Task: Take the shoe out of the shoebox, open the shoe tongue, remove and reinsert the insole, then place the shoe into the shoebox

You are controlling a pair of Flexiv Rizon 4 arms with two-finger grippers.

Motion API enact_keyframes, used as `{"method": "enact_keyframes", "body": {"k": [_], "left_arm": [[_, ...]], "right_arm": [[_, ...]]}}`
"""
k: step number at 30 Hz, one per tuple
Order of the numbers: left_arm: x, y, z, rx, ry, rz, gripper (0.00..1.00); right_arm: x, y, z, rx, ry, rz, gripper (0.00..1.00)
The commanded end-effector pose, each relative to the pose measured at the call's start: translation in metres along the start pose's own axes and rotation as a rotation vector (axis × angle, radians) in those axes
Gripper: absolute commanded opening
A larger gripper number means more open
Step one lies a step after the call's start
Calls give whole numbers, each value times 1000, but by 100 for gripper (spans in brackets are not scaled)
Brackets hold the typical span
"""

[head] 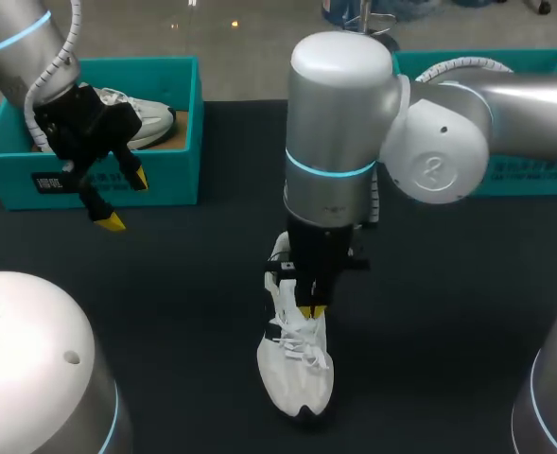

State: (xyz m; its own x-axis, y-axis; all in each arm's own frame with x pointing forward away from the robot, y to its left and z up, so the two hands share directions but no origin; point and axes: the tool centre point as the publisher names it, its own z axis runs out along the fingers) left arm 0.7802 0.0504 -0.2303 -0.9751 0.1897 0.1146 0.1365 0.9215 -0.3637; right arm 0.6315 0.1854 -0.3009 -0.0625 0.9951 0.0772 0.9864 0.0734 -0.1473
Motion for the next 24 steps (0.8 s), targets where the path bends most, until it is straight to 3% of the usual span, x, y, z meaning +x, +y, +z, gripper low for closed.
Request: {"method": "enact_keyframes", "body": {"k": [1,12,19,24], "left_arm": [[1,0,0,-2,0,0,100],[1,0,0,-2,0,0,100],[1,0,0,-2,0,0,100],[1,0,0,-2,0,0,100]], "right_arm": [[-2,13,14,4,18,-11,0],[-1,55,38,0,38,-68,0],[6,56,13,-52,15,-100,0],[3,64,-10,-139,-35,-226,0]]}}
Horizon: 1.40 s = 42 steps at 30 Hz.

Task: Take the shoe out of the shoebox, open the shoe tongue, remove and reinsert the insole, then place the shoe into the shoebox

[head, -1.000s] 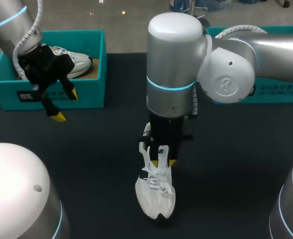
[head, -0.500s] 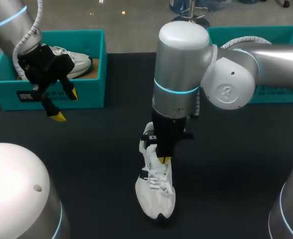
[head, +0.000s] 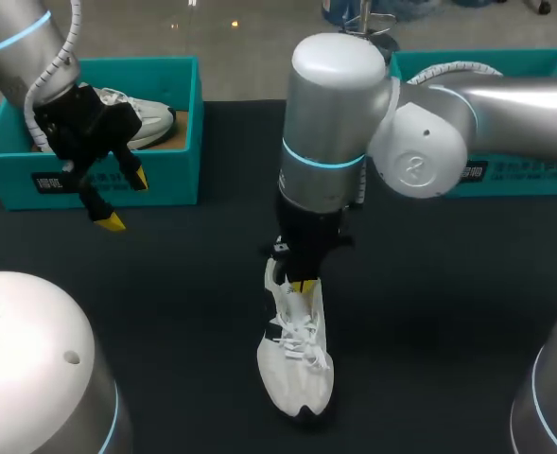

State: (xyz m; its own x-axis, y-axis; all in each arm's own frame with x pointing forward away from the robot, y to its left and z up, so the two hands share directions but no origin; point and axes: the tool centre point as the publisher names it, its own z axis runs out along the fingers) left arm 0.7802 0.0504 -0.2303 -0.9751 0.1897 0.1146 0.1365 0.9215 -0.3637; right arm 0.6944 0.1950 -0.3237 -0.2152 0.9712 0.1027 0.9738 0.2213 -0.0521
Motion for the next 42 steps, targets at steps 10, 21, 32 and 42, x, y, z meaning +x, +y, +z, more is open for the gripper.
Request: {"method": "enact_keyframes", "body": {"k": [10,21,32,42], "left_arm": [[1,0,0,-2,0,0,100],[1,0,0,-2,0,0,100],[1,0,0,-2,0,0,100],[1,0,0,-2,0,0,100]], "right_arm": [[-2,20,-33,-125,-208,-547,100],[-2,20,-33,-125,-208,-547,100],[-9,29,-31,-164,-157,-955,100],[-21,45,-35,-215,-64,-1375,100]]}}
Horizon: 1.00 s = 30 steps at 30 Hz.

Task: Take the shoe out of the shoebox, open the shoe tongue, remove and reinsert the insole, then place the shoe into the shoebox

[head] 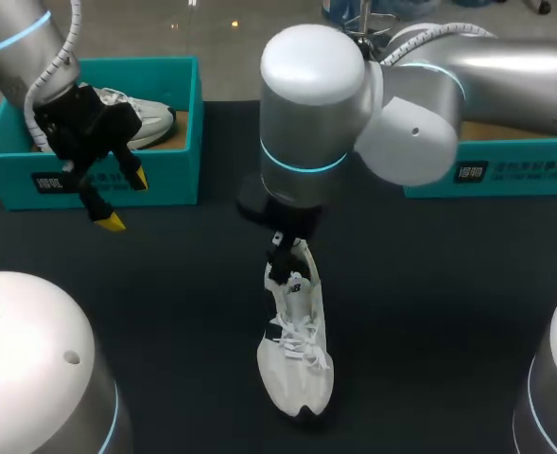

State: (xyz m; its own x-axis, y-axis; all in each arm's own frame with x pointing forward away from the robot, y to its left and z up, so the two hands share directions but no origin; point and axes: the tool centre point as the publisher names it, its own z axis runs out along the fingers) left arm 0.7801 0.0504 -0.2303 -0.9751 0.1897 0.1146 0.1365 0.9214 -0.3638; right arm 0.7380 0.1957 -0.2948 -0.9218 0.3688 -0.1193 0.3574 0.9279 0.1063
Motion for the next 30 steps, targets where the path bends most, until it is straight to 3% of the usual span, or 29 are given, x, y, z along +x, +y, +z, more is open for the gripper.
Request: {"method": "enact_keyframes", "body": {"k": [1,6,9,24,30], "left_arm": [[0,0,0,-2,0,0,100],[0,0,0,-2,0,0,100],[0,0,0,-2,0,0,100],[0,0,0,-2,0,0,100],[0,0,0,-2,0,0,100]], "right_arm": [[-13,-9,-3,-151,66,-422,100],[-23,3,-8,-178,53,-595,100],[-30,11,-7,-135,56,-649,100],[-30,11,-7,-135,56,-649,100],[-32,15,-13,-39,20,-532,100]]}}
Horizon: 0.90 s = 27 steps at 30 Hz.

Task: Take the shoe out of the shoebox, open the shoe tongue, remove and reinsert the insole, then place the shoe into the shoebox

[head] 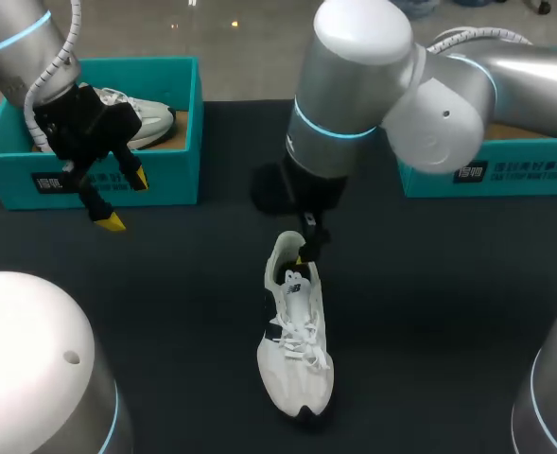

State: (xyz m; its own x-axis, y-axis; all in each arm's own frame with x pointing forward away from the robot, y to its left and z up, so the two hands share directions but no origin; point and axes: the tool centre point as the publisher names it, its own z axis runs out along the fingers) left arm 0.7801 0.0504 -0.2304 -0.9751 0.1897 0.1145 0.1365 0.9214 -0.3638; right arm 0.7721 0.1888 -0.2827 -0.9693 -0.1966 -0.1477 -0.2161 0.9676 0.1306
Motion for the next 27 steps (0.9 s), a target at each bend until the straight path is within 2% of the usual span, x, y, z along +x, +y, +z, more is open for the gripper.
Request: {"method": "enact_keyframes", "body": {"k": [1,3,9,13,15,27], "left_arm": [[0,0,0,-2,0,0,100],[0,0,0,-2,0,0,100],[0,0,0,-2,0,0,100],[0,0,0,-2,0,0,100],[0,0,0,-2,0,0,100],[0,0,0,-2,0,0,100]], "right_arm": [[-2,10,-5,82,-1,67,100],[-5,9,-5,126,-9,118,100],[-16,12,10,103,-29,229,100],[-24,19,23,68,-37,209,100],[-25,23,21,93,-48,180,100],[-25,23,21,93,-48,180,100]]}}
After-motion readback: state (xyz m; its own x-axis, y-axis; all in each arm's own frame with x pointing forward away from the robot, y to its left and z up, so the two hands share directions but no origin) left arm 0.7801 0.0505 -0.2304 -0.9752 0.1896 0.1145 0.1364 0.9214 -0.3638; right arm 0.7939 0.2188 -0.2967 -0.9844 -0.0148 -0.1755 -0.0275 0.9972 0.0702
